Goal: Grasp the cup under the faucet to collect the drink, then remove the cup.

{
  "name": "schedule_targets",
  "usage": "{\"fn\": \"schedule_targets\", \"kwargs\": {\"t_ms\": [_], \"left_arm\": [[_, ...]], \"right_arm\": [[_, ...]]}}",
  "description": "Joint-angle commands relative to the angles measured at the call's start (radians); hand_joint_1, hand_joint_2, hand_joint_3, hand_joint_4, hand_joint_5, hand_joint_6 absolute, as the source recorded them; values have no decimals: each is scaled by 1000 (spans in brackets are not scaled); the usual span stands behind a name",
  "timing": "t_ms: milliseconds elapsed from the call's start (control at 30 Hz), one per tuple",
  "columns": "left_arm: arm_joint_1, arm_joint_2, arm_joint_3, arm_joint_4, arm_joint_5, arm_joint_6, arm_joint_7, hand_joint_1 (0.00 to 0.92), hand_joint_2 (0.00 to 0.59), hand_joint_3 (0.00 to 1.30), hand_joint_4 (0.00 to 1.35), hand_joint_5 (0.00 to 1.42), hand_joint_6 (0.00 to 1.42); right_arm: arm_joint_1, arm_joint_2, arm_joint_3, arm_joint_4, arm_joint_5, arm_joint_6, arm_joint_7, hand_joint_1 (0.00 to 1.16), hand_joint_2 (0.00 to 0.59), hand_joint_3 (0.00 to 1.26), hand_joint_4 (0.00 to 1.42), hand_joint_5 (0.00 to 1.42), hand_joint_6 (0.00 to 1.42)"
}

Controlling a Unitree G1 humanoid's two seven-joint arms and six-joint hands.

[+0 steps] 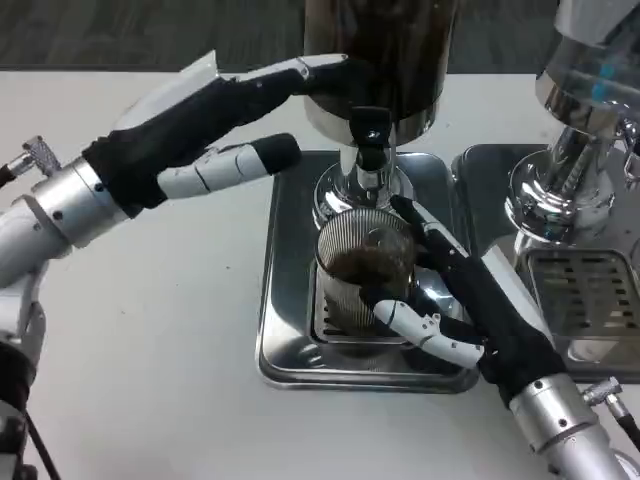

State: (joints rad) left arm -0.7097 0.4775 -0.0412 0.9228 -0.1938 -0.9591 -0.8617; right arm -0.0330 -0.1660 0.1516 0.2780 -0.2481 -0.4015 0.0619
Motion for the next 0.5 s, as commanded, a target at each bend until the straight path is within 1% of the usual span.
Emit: {"fn": "schedule_targets", "kwargs": {"t_ms": [33, 133, 267, 300, 400, 500], "left_arm": [[20, -10, 35, -38, -37, 30, -29, 0, 127, 178, 116, 138, 100], [29, -15, 57, -71, -69, 55, -49, 0, 125, 184, 128, 147, 110], [70, -20, 94, -149, -131, 109, -73, 0, 125, 217, 170, 181, 144], [87, -19, 105, -172, -146, 121, -74, 0, 125, 224, 182, 192, 145], [127, -17, 127, -220, -167, 149, -71, 0, 125, 230, 199, 199, 148], [168, -15, 146, -239, -170, 173, -63, 0, 125, 249, 213, 214, 159]], "right_arm": [[15, 3, 0, -2, 6, -17, -9, 527, 253, 74, 42, 72, 128], [16, 3, 0, -4, 5, -17, -10, 527, 253, 74, 42, 72, 128], [21, 3, -2, -9, 8, -22, -12, 522, 252, 74, 42, 72, 128], [21, 3, -3, -10, 9, -24, -11, 495, 256, 74, 42, 72, 129], [24, 3, -5, -7, 14, -35, -10, 485, 257, 74, 41, 72, 129], [24, 1, -5, -6, 7, -38, -13, 480, 242, 56, 32, 63, 112]]}}
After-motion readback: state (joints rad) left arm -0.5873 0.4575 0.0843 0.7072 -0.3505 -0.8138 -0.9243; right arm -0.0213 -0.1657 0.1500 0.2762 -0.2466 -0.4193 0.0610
